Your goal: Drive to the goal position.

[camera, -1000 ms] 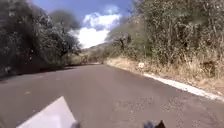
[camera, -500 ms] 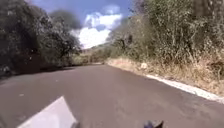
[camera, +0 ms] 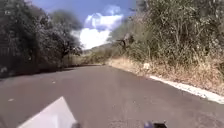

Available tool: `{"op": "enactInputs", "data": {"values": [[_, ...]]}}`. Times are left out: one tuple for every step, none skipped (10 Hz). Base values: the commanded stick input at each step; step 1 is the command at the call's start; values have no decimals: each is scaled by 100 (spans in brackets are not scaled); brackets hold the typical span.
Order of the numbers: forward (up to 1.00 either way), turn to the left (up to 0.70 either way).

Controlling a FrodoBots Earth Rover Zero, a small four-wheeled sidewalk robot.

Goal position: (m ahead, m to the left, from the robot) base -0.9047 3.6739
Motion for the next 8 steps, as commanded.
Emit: {"op": "enactInputs", "data": {"values": [[50,0],[50,0],[50,0],[50,0],[50,0],[50,0],[50,0],[50,0]]}}
